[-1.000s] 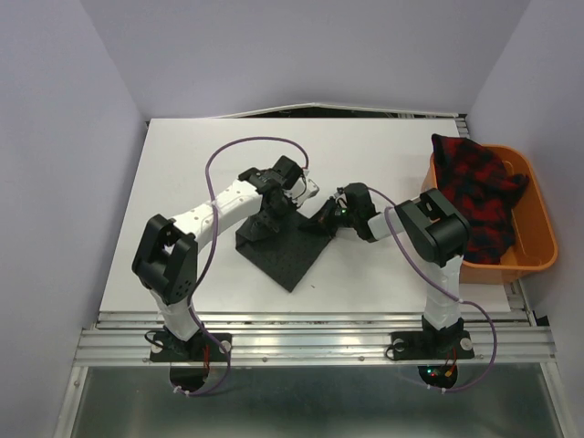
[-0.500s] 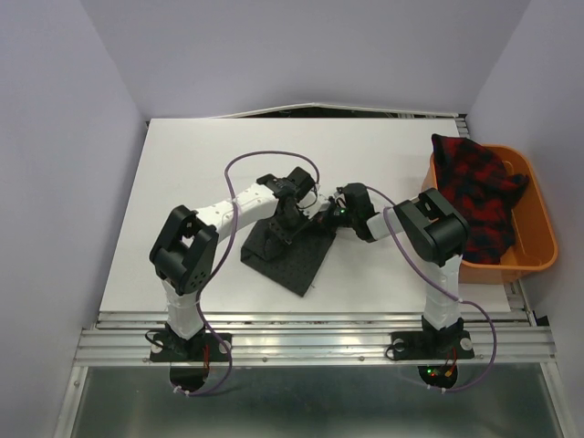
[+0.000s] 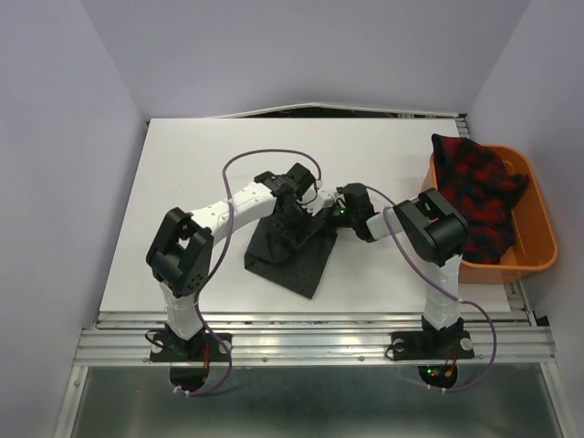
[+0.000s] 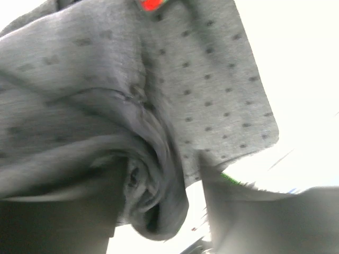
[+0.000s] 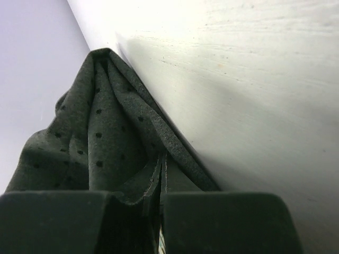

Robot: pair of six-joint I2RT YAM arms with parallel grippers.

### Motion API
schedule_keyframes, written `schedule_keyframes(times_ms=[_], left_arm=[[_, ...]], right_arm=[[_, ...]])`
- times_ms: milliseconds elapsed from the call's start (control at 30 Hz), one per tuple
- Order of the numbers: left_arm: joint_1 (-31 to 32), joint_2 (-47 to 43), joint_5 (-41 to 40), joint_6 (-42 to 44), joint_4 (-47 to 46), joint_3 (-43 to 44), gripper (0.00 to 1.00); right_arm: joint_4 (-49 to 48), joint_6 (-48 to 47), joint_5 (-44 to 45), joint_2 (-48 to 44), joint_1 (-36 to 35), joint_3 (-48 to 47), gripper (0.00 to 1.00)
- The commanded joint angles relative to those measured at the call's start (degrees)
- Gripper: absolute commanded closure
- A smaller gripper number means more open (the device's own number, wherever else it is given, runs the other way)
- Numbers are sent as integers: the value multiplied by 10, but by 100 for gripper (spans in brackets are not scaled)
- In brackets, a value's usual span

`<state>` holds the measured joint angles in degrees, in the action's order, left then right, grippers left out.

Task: Fold and stack the skirts
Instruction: Fold the skirt

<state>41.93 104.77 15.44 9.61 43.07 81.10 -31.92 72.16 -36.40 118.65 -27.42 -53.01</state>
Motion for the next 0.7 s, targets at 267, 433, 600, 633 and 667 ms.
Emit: schedule_keyframes(times_ms=[267,433,600,633,667], left_arm=[[-38,-168,89,31,-28,21,2],[-127,-183,124,-19,-64,6,14],[-131,-207,33,-55,-107,-66,20],[-137,-214,25,-63,-118,-79,22],[-147,-223,25,-77,-131,-107,25]], right_arm=[[143,-85,1,-20,1,-46,81],[260,-166,31,-85,20,-68,76],[386,-279,4,-108,42,-122,65],[411,-301,5,-113,42,-131,62],[460,-342,12,-122,47,-141,60]])
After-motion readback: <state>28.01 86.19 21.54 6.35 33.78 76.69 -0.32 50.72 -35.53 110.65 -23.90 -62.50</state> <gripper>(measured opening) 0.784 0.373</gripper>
